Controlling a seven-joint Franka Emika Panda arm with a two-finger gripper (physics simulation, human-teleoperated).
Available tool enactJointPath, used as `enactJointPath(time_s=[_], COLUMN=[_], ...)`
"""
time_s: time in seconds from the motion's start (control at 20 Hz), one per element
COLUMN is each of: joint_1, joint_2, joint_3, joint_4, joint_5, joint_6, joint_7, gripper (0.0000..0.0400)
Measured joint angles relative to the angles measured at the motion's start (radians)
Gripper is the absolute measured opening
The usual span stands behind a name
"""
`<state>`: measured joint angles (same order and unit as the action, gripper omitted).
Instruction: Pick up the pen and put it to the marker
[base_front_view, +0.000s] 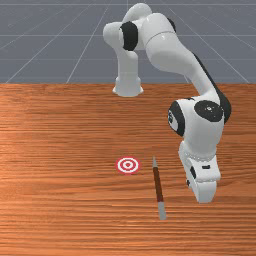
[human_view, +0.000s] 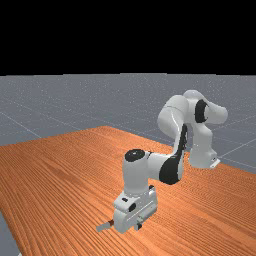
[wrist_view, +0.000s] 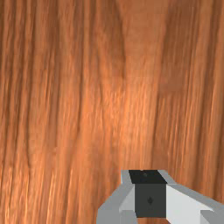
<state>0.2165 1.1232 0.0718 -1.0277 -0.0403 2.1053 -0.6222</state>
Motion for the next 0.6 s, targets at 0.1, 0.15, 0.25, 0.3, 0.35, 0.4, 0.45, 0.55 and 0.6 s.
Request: enactJointPath(time_s=[0.1, 0.15, 0.25, 0.3, 0.35, 0.4, 0.45, 0.55, 0.6], joint_1=[0.013, 0.007, 0.006, 0.007, 0.008, 0.007, 0.007, 0.010, 0.001], joint_2=[0.144, 0.120, 0.044, -0.004, -0.047, -0.082, -0.109, -0.127, -0.130], joint_3=[-0.011, -0.006, -0.009, -0.011, -0.010, -0.007, -0.005, -0.004, 0.007], joint_4=[0.273, 0.222, 0.074, -0.016, -0.095, -0.162, -0.211, -0.242, -0.251], joint_5=[-0.009, 0.005, 0.010, 0.014, 0.014, 0.011, 0.009, -0.001, 0.010], joint_6=[-0.131, -0.101, -0.032, 0.011, 0.048, 0.079, 0.102, 0.113, 0.122], joint_7=[-0.004, 0.020, 0.048, 0.069, 0.070, 0.062, 0.055, 0.040, 0.027], gripper=[0.0000, 0.0000, 0.0000, 0.0000, 0.0000, 0.0000, 0.0000, 0.0000, 0.0000])
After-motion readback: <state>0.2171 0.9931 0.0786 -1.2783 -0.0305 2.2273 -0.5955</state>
